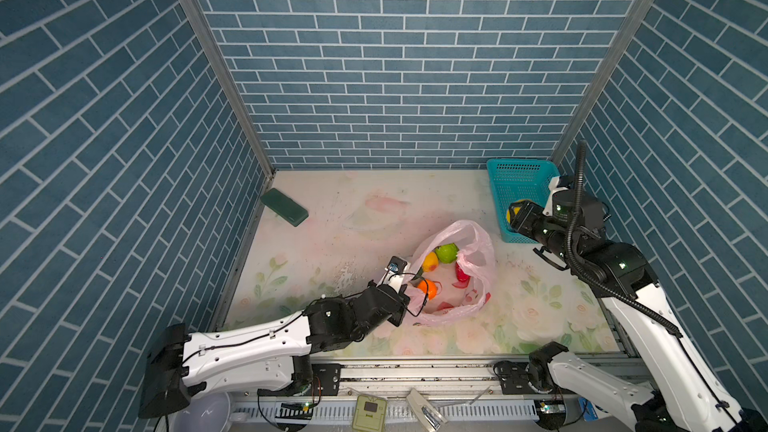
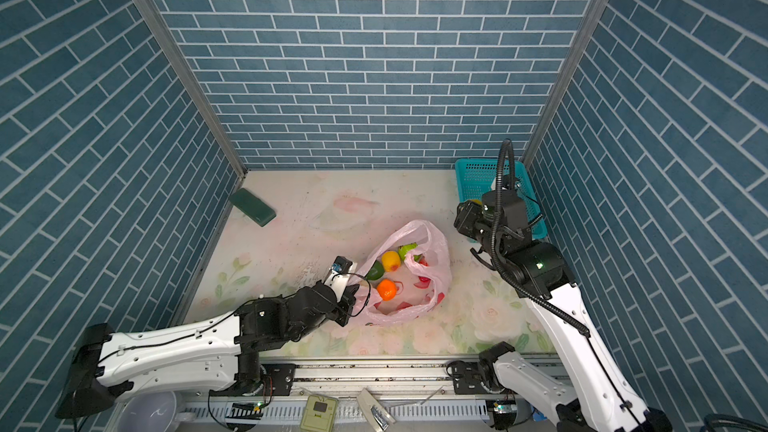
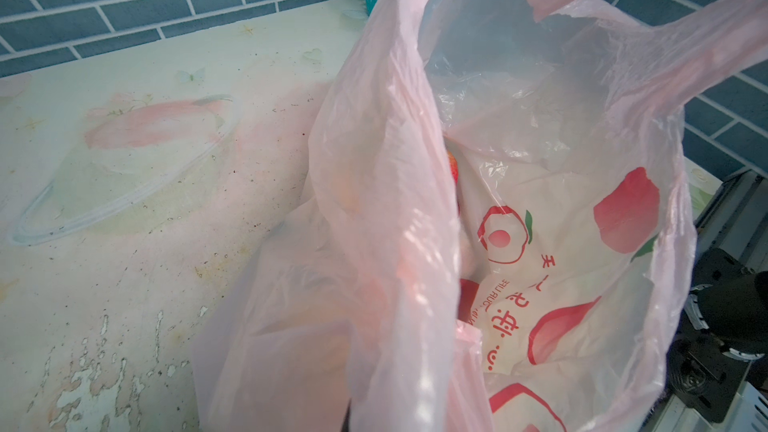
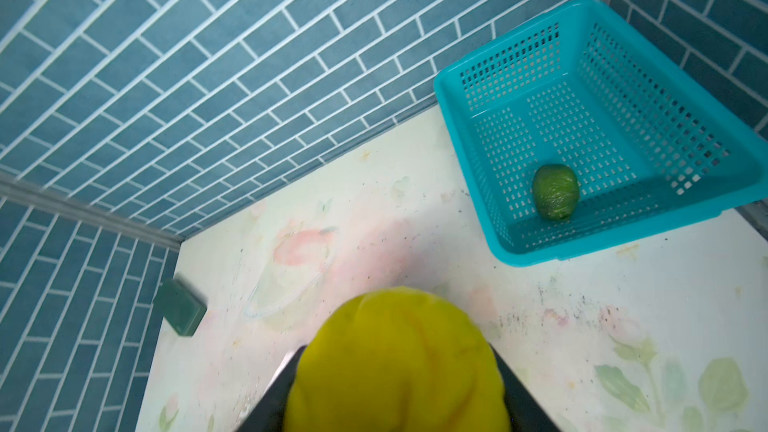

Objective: Untie the knot of the plastic bag and take out the fruit
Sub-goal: 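Carry the yellow quince with the right gripper over the teal basket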

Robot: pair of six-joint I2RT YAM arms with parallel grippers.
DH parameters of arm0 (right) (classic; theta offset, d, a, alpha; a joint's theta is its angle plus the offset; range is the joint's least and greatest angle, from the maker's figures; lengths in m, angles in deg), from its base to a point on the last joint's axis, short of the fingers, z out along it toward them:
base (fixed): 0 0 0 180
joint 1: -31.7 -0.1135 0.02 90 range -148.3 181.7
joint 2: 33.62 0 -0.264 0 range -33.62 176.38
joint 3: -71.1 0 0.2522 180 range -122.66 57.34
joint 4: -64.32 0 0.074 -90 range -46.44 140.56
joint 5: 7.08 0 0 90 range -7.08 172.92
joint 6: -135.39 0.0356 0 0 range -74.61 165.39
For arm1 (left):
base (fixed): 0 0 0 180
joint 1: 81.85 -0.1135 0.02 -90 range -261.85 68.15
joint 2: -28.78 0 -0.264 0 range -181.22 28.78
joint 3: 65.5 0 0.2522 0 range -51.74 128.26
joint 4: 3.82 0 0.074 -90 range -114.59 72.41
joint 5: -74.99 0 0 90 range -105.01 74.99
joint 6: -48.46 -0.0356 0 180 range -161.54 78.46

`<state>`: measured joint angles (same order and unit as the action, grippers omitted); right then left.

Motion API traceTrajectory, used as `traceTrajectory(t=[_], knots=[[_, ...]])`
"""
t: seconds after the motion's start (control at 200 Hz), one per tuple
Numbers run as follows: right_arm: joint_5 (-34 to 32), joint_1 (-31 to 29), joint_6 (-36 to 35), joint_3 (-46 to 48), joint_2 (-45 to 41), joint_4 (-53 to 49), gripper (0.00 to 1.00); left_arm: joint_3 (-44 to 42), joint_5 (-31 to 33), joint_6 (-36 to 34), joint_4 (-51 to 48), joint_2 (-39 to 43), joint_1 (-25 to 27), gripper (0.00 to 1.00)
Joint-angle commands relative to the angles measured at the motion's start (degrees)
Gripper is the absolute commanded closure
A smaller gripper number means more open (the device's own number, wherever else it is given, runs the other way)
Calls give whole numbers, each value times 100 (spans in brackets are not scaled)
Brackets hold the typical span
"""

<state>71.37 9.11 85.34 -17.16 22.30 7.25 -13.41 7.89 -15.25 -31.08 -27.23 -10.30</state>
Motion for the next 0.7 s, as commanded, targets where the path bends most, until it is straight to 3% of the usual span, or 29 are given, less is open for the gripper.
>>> traceTrajectory(t=[0.0,0.315,0.695], knots=[[725,708,-401,289,268,523,46,140,13,-44,-180,-1,28,100],[1501,2135,-512,590,1781,2049,46,325,-23,-34,-102,-136,28,100],[1621,2558,-915,-60,4020,2815,46,334,53,6,-92,-191,29,100]])
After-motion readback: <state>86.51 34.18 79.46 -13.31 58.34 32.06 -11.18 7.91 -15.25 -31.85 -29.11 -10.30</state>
